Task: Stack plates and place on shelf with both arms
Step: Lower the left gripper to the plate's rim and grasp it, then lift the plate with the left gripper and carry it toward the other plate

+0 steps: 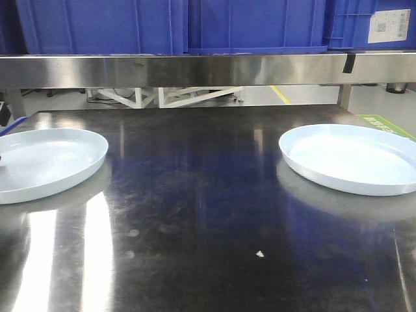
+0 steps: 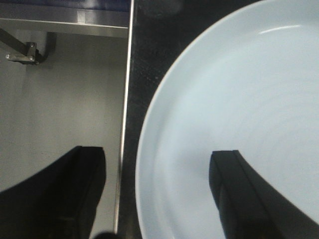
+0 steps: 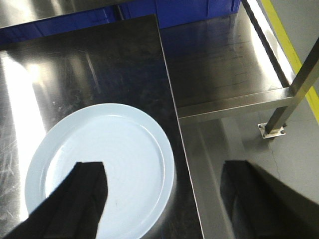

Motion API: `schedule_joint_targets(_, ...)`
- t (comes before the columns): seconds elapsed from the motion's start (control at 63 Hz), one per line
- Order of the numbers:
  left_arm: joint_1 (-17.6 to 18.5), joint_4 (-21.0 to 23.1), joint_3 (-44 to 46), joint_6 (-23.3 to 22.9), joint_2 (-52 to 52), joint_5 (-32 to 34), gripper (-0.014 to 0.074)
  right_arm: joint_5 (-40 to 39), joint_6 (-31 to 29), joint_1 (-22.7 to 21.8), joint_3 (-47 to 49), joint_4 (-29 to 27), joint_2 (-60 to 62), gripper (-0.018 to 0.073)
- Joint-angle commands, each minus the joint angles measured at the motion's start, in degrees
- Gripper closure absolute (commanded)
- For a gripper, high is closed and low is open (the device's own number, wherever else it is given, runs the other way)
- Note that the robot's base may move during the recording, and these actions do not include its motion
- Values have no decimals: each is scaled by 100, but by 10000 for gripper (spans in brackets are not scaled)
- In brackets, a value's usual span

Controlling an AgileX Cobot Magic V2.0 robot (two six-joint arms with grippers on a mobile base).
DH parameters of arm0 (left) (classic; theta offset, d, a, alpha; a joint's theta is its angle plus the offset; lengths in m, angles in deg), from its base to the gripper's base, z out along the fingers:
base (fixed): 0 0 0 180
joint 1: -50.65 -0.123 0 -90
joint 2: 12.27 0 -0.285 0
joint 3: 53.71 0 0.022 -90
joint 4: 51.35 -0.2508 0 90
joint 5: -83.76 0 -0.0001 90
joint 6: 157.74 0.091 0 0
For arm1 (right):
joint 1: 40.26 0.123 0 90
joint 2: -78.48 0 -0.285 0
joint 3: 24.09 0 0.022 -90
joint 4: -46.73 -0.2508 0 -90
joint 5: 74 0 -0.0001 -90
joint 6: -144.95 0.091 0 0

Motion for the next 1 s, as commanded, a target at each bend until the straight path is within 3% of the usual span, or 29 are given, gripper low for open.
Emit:
schedule_joint_targets(0.0,-5,21,178,-62,116,276,89,-326,-34,19,210,-26,66,-22)
schedule_joint_targets(0.174,-5,21,178,-62,49,263,123,-320,-34,19,210,-26,66,-22)
schedule_joint_targets(0.27,-5,21,188,-62,83,263,305,-320,-34,19,210,-26,66,-22)
schedule_joint_targets(0.349,-5,21,188,-62,165,292,533,-320,-34,19,210,-26,66,-22)
schedule_joint_targets(0.397,-5,21,188,-62,233,327,483,-320,-34,19,210,-26,66,-22)
schedule_joint_targets(0.555,7,99,442,-62,551,244,500,-320,-34,19,210,-26,66,-22)
schedule_joint_targets(0.745,90,797,908,-62,915,219,500,-325,-34,19,210,-27,66,-22)
schedule_joint_targets(0.888,504,938,1288,-62,943,153,500,-325,-34,19,210,-27,66,-22)
schedule_joint_targets(0.983,974,1005,1446,-62,943,222,500,-325,-34,19,204,-27,66,-22)
